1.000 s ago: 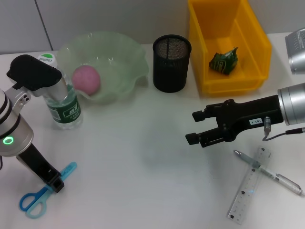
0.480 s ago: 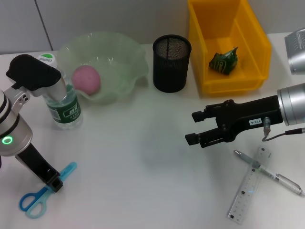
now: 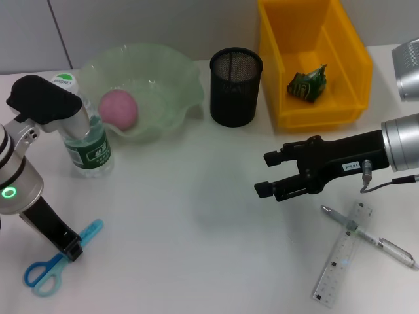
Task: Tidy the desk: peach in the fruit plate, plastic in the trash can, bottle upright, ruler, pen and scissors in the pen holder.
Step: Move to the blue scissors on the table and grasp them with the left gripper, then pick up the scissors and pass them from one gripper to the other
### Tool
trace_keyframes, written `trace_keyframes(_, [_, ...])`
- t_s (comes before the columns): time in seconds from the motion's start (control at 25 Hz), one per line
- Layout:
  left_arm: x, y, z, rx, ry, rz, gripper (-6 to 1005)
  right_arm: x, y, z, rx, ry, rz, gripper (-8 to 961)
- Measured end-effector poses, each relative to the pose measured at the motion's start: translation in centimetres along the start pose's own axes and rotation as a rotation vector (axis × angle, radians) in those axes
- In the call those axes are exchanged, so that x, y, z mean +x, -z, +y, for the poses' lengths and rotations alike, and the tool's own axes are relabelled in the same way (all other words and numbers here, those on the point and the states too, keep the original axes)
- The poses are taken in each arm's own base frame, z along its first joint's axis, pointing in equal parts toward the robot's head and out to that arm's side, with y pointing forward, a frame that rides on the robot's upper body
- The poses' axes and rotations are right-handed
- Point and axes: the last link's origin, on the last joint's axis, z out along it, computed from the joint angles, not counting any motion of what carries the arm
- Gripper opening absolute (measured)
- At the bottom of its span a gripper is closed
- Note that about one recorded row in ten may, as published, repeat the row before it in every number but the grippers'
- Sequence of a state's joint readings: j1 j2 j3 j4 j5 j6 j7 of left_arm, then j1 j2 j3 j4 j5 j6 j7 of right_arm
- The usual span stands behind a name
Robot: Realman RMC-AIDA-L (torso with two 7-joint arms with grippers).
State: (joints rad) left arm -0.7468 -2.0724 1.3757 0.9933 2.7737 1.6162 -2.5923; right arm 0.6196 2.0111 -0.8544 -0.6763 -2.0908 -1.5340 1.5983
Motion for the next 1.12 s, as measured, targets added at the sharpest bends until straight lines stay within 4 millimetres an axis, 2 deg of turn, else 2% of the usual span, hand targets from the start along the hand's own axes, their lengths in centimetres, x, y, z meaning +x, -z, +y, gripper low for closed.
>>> trace_keyframes(0.16, [0.1,0.3,-0.1,-0.002,0.006,0.009,279,0.0,0.0,0.0,0.000,0.001,0.000,833])
trace_keyframes(0.28, [0.2,1.3,-0.7,-0.022,0.026,0.047,229,0.0,0.0,0.0,0.001,0.001,-0.001,833])
trace_keyframes(0.56, [-0.2,2.4,-1.5,-0.076,0.042,0.098,229,-0.2,0.2,-0.1,0.004,-0.006,-0.012,833])
trace_keyframes(0.68, [-1.1,3.4,-2.5,-0.158,0.069,0.176,229,-0.3,0.3,-0.1,0.005,-0.013,-0.028,832])
trace_keyframes(0.92, [-1.5,3.8,-2.8,-0.196,0.076,0.212,229,-0.9,0.8,-0.3,0.018,-0.028,-0.082,831])
trace_keyframes(0.96, [-2.9,5.1,-3.6,-0.352,0.115,0.378,229,-0.9,0.8,-0.4,0.020,-0.030,-0.090,830])
trace_keyframes(1.0, [-4.1,5.5,-4.3,-0.423,0.150,0.468,229,-1.1,0.8,-0.4,0.024,-0.033,-0.104,830])
trace_keyframes(1.08, [-4.1,5.5,-4.3,-0.423,0.150,0.468,229,-1.4,0.8,-0.5,0.025,-0.032,-0.115,829])
trace_keyframes(1.12, [-5.4,6.1,-4.6,-0.534,0.175,0.606,229,-1.5,0.8,-0.5,0.026,-0.033,-0.122,829])
